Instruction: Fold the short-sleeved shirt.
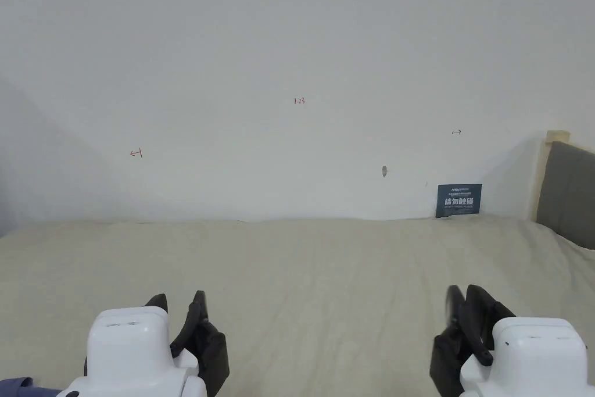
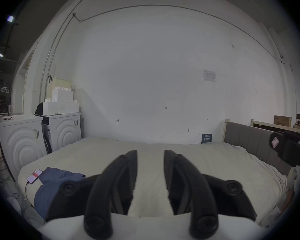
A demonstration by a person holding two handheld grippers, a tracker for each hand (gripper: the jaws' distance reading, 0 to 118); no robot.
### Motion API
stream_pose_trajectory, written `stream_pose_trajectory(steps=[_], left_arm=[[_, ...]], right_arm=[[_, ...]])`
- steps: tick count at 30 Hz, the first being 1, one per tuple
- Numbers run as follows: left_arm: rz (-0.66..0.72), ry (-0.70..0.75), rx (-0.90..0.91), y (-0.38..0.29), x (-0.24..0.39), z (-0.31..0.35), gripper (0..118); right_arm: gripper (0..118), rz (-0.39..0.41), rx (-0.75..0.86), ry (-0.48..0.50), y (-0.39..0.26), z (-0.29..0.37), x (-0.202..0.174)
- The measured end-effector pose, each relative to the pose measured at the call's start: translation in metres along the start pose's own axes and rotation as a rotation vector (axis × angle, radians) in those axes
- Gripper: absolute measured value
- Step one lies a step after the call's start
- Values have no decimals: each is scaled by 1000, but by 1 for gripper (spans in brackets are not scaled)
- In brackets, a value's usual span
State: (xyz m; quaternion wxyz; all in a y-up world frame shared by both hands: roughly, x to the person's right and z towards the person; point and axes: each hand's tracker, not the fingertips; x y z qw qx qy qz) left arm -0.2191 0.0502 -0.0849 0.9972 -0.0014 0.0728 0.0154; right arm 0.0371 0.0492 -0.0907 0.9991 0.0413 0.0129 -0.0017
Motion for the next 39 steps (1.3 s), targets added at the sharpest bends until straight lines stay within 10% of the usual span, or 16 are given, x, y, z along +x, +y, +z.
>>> stream_pose_trajectory(steps=[8, 22, 39], left_arm=[[-58, 9, 21, -2, 3, 1, 0], [-71, 4, -7, -2, -7, -1, 0], [-69, 319, -11, 11, -108, 50, 0]], right_arm=[[4, -37, -45, 51, -2, -6, 6], [3, -42, -40, 104, -2, -20, -7], [3, -34, -52, 503, -5, -33, -128]])
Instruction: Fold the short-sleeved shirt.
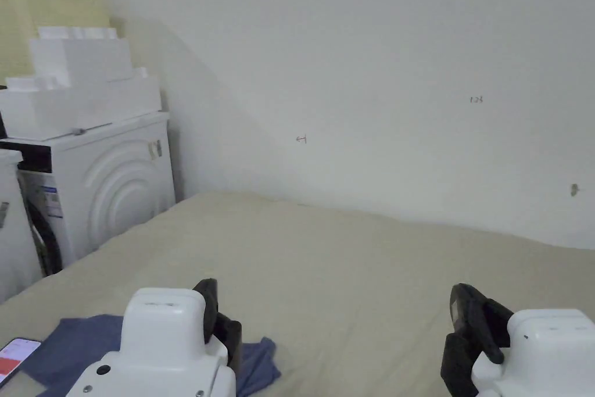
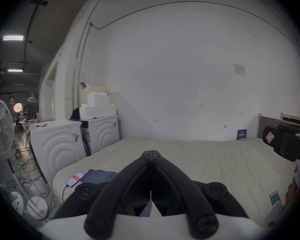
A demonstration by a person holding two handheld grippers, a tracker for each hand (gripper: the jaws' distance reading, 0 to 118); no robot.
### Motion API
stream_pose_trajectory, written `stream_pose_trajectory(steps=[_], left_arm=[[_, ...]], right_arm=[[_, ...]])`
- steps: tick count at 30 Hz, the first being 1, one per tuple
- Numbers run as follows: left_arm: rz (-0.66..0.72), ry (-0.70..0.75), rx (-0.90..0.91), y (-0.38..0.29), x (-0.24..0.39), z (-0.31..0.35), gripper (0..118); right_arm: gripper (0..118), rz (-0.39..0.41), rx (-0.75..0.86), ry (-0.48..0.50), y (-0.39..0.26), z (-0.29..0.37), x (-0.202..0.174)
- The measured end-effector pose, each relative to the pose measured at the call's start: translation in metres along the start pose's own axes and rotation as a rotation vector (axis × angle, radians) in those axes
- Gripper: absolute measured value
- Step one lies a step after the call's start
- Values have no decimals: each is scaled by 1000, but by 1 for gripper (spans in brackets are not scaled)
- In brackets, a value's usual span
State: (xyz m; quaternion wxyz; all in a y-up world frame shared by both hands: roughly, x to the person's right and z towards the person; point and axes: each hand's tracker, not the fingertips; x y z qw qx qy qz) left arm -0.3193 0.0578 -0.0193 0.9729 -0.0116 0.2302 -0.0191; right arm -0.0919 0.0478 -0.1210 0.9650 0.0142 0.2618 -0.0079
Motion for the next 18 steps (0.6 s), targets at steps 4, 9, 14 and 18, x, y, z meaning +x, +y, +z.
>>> stream_pose_trajectory(steps=[4, 9, 14, 18], left_arm=[[17, 56, -20, -3, -25, 3, 0], [5, 101, -37, -10, -42, 0, 0], [14, 99, -81, -25, -47, -13, 0], [-3, 85, -150, -49, -49, -32, 0]], right_arm=[[3, -13, -19, 82, -2, -11, -24], [3, 1, -28, 126, -6, -19, -44], [3, -19, -79, 155, -17, -34, -52], [3, 7, -129, 172, -33, -49, -59]])
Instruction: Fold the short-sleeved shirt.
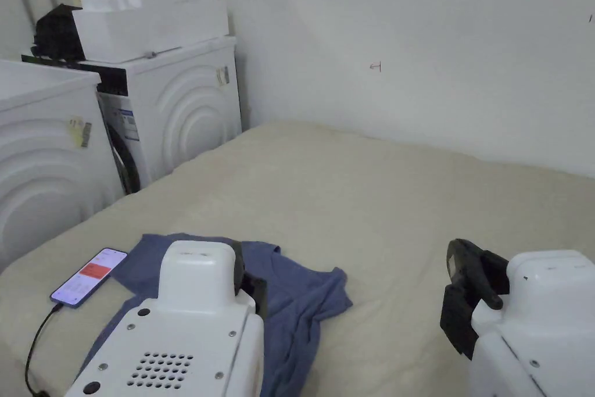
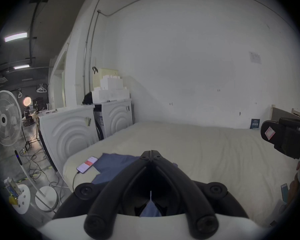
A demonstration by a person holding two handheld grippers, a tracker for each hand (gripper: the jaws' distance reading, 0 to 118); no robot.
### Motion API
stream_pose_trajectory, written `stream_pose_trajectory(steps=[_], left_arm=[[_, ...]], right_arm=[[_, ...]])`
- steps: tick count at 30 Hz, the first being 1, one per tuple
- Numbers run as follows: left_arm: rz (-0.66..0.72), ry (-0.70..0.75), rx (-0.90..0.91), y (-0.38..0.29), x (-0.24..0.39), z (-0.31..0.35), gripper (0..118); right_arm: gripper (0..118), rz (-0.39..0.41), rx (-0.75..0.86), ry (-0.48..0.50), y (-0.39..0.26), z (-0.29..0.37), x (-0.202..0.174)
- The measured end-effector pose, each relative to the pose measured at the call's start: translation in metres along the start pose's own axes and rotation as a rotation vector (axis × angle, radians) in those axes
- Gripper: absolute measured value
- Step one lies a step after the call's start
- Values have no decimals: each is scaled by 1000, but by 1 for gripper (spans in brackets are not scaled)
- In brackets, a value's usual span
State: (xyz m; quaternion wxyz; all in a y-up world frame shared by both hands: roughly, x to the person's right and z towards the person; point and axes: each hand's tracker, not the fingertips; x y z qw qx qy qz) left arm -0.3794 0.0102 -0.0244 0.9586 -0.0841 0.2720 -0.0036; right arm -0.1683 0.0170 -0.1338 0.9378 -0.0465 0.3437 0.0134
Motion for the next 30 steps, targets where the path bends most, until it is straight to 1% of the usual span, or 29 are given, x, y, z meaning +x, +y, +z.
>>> stream_pose_trajectory(steps=[1, 2, 3, 6, 8, 15, 20, 21, 22, 23, 24, 25, 26, 27, 28, 30], left_arm=[[15, -12, -20, -6, -2, -7, 0], [60, -64, -43, -15, -6, -16, 0], [85, -82, -73, -23, -9, -26, 0], [68, -46, -143, -46, -11, -52, 0], [46, -31, -188, -61, -13, -68, 0], [89, -38, -348, -112, -23, -117, 0], [78, -49, -462, -146, -22, -143, 0], [77, -45, -482, -151, -21, -148, 9], [71, -64, -516, -156, -20, -154, 27], [45, -84, -545, -160, -18, -158, 55], [27, -98, -565, -164, -16, -164, 96], [16, -107, -591, -167, -13, -169, 113], [10, -121, -612, -171, -10, -174, 113], [20, -123, -594, -170, -10, -172, 109], [55, -141, -562, -167, -10, -169, 110], [129, -160, -585, -165, -11, -175, 110]], right_arm=[[3, 4, -13, 4, -4, -7, -1], [3, 4, -33, 9, -8, -14, -3], [3, 1, -47, 17, -12, -20, -4], [3, 16, -90, 24, -26, -43, -8], [3, 11, -124, 37, -35, -58, -9], [3, 13, -246, 67, -73, -105, -15], [3, 8, -313, 82, -97, -121, -19], [3, 6, -321, 84, -101, -123, -19], [3, 3, -334, 90, -104, -125, -19], [3, 3, -343, 93, -107, -127, -19], [3, 3, -351, 98, -109, -128, -19], [3, 0, -362, 107, -111, -128, -18], [3, -5, -366, 103, -112, -129, -18], [3, -7, -369, 102, -113, -129, -17], [3, -7, -373, 103, -114, -129, -17], [3, -7, -381, 102, -115, -130, -14]])
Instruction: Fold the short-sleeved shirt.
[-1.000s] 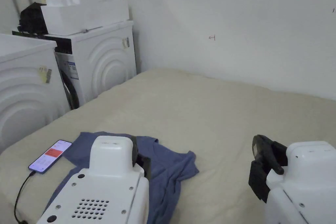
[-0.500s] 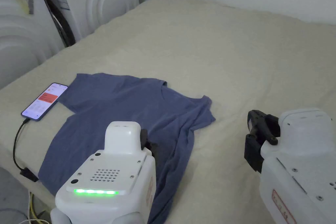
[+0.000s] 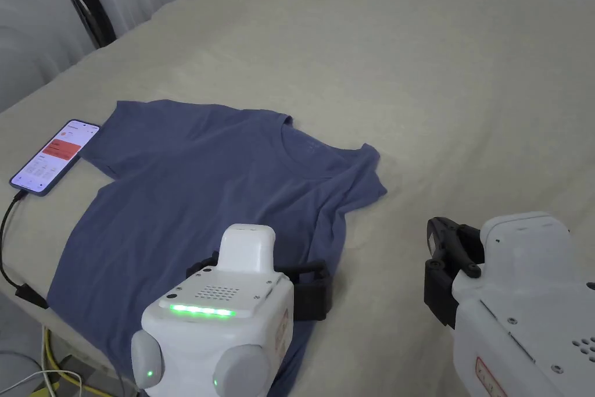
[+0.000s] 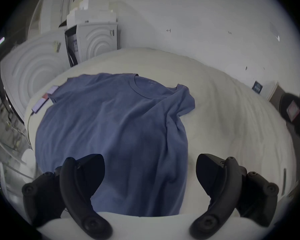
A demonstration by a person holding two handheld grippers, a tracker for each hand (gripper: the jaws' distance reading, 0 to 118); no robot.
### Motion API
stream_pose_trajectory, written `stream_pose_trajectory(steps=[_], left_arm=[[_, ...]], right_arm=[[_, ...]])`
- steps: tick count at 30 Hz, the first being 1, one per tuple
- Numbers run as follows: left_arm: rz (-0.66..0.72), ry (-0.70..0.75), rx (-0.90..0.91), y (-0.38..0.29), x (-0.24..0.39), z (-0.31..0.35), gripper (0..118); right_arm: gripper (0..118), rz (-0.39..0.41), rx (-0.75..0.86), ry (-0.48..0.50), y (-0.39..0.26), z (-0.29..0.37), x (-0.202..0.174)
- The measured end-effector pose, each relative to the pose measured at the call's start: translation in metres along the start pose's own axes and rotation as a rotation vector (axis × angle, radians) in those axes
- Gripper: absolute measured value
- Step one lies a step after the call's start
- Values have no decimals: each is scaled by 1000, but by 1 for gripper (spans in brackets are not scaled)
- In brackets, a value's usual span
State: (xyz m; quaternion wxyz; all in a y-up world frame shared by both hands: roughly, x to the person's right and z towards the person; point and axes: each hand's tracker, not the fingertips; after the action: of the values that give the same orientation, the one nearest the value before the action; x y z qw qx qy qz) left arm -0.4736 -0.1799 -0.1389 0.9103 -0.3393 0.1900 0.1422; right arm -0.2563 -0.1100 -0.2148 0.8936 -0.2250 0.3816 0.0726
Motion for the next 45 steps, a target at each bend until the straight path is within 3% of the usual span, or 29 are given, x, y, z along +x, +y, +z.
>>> stream_pose_trajectory(steps=[8, 11, 12, 15, 16, 21, 24, 28, 32, 36, 45], left_arm=[[-45, 60, -187, -23, -4, -49, 108], [-44, 100, -136, -27, 1, -47, 103], [-39, 125, -132, -25, 2, -46, 87], [-18, 148, -100, -19, 3, -33, 16], [-22, 174, -105, -19, 0, -36, 14], [33, 109, -141, -13, -17, -40, 12], [14, 113, -145, -12, -16, -39, 11], [35, 101, -161, -5, -17, -35, 10], [26, 105, -160, 4, -13, -18, 9], [10, 113, -106, 18, -6, 10, 9], [-81, 31, 71, 85, 29, 84, 9]], right_arm=[[3, -20, -17, -1, -2, 3, 6], [3, -21, -23, -2, -3, 6, 9], [3, -35, -23, 8, -3, 8, 10], [3, -75, -15, 23, -2, 12, 13], [3, -78, -13, 20, -1, 13, 13], [3, -87, -30, 31, -1, 21, 16], [3, -32, -18, -6, 0, 30, 18], [3, -91, -1, 0, 3, 40, 28], [3, -53, 22, -42, 9, 49, 31], [3, -94, 45, -37, 12, 62, 37], [3, -73, 87, -111, 13, 112, 57]])
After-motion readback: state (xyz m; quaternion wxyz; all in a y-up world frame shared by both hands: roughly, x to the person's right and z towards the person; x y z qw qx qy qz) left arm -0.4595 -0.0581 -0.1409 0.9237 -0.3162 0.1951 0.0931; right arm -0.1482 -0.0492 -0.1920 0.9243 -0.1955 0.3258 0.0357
